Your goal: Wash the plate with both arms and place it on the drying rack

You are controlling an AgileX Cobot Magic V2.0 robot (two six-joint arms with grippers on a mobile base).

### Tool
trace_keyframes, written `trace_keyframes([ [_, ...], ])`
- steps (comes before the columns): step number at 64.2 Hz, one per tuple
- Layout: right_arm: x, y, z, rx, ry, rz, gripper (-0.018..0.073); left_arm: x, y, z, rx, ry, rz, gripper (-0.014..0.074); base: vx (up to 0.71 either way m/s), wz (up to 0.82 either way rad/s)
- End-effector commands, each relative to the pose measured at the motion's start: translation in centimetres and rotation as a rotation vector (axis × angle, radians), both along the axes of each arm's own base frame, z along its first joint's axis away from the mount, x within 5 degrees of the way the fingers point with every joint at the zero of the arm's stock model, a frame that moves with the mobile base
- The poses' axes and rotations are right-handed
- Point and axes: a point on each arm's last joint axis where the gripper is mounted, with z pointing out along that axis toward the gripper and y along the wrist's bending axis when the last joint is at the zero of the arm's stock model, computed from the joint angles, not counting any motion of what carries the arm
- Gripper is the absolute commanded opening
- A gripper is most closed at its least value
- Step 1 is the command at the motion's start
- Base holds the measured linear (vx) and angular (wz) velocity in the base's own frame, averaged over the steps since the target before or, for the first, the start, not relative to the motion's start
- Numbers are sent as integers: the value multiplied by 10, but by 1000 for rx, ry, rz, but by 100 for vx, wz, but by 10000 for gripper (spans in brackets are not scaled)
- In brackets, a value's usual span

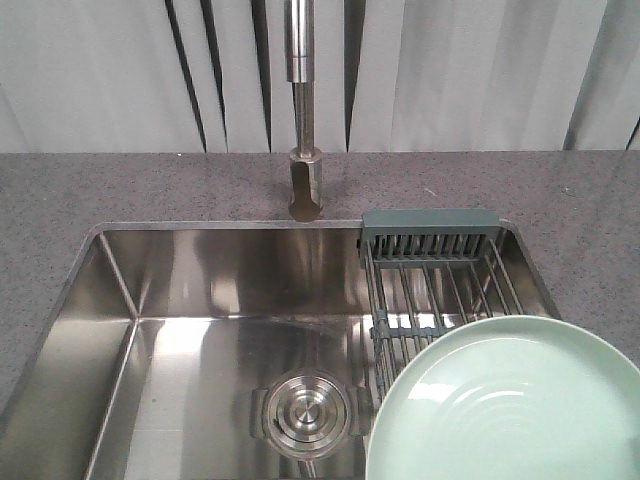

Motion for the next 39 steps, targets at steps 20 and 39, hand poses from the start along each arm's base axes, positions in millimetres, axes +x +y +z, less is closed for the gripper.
trace_keyframes([
  [20, 2, 0, 15, 40, -86, -15, -1, -2, -1, 16, -6, -107, -19, -6, 1, 0],
  [39, 2, 0, 15, 40, -86, -15, -1, -2, -1, 16, -6, -107, -19, -6, 0, 0],
])
